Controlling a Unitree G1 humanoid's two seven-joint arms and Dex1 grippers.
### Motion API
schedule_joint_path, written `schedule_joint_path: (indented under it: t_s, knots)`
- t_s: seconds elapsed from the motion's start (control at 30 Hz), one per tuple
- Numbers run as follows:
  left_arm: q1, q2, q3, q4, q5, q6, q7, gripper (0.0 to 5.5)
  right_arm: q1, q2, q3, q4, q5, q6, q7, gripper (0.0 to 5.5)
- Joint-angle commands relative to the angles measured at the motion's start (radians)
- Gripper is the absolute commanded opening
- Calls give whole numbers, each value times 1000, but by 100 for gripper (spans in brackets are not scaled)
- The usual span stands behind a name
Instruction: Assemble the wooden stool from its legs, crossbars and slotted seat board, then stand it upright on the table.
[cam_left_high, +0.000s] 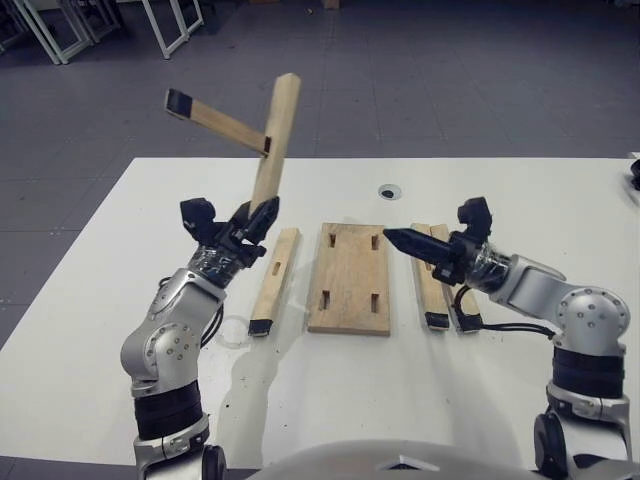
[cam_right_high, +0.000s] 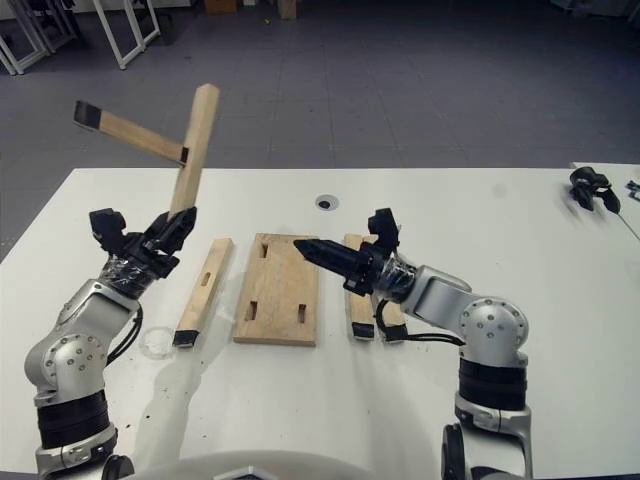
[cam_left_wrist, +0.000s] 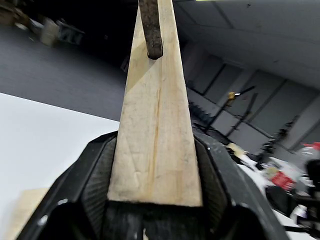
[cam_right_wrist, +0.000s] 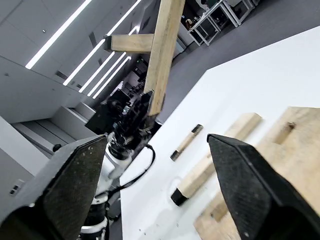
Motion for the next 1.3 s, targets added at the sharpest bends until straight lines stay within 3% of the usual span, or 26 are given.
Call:
schedule_joint_path:
  t_s: [0.03, 0.27, 0.7, 1.07, 1.3]
  knots:
    - [-9, 45, -28, -64, -207, 127, -54, 204, -87, -2, -7, 55, 160, 26, -75, 433]
    - [-19, 92, -41, -100, -428, 182, -62, 204, -166, -27, 62, 123, 169, 55, -70, 529]
    - [11, 174, -113, -115, -495, 188, -98, 204, -279, 8, 164, 173, 34, 46, 128, 529]
    - [35, 240, -112, -88, -520, 187, -150, 204, -318, -46, 182, 180, -79, 77, 334, 334]
    - [24, 252, -113, -78, -526, 186, -161, 204, -359, -44, 175, 187, -89, 93, 377, 209]
